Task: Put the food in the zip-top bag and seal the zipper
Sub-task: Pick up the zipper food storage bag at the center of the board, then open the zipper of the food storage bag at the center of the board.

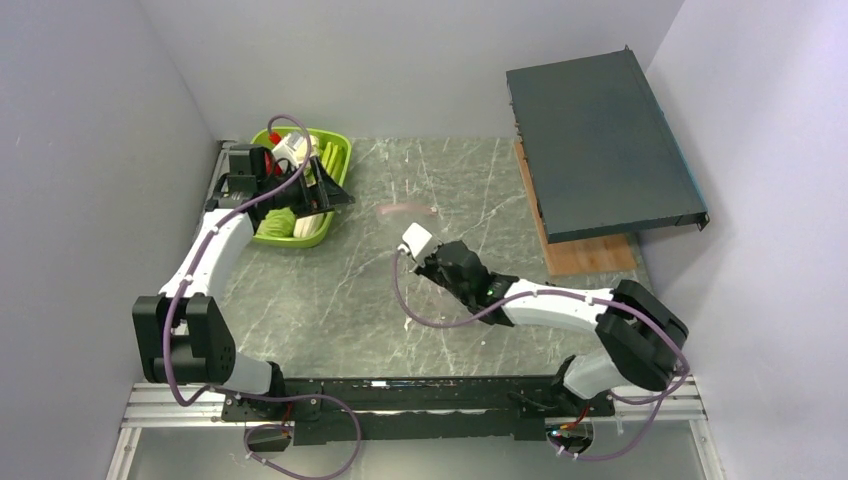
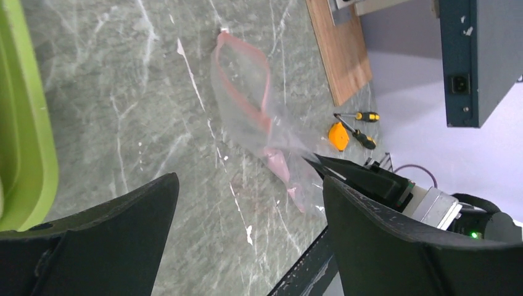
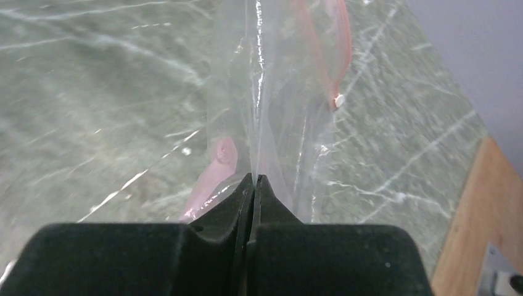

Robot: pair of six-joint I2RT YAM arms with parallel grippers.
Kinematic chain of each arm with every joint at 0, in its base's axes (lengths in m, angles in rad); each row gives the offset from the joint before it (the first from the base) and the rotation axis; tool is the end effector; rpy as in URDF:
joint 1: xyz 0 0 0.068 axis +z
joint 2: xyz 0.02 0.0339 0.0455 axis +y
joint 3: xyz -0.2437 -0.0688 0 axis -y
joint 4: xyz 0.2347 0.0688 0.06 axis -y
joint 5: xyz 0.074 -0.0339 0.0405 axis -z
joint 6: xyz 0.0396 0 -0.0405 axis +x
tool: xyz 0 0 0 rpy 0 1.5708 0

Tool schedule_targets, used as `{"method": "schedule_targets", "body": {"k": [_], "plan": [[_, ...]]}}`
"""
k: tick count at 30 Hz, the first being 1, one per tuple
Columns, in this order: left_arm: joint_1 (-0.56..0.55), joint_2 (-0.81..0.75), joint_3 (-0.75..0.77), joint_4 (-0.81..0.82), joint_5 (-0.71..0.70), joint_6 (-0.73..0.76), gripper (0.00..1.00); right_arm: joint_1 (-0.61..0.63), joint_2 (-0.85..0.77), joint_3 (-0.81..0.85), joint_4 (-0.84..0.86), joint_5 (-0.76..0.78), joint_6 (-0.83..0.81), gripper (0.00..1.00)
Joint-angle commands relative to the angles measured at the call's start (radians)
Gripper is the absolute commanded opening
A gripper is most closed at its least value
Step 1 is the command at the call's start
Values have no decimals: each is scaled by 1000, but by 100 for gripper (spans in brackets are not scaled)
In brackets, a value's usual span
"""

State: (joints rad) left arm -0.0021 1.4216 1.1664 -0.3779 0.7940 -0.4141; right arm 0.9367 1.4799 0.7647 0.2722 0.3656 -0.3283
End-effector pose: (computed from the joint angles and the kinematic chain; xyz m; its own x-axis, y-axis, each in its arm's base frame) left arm 0.3080 -0.0289 0.2931 -0.7736 -0.2804 -0.5683 0.2896 0.6411 -0.7107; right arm 0.1978 0.2451 0.2000 -0.0595 -0.5892 -0.8058 -0.6129 0.6587 -0.4364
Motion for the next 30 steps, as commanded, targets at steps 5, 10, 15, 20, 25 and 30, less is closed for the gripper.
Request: {"method": "schedule_targets", "body": {"k": [5,10,15,20,25,30], "plan": [[-21,4,-15,85,90,-35,80,-1,-109,-174,282,-289,-83,0],[-19,14,-48,133,97,-102,69,-2,-130,-227,400,-275,-83,0],[-16,77,-39,82,47,-139,73,-1,-159,-250,426,-257,-90,0],[-17,157,-65,145,109,-215,67,-1,-192,-272,437,-248,-105,0],[-31,194,-70,168,123,-228,67,-1,-205,-268,438,-259,-105,0],[-61,232,-49,151,145,-211,77,0,-207,-267,436,-256,-106,0]]}}
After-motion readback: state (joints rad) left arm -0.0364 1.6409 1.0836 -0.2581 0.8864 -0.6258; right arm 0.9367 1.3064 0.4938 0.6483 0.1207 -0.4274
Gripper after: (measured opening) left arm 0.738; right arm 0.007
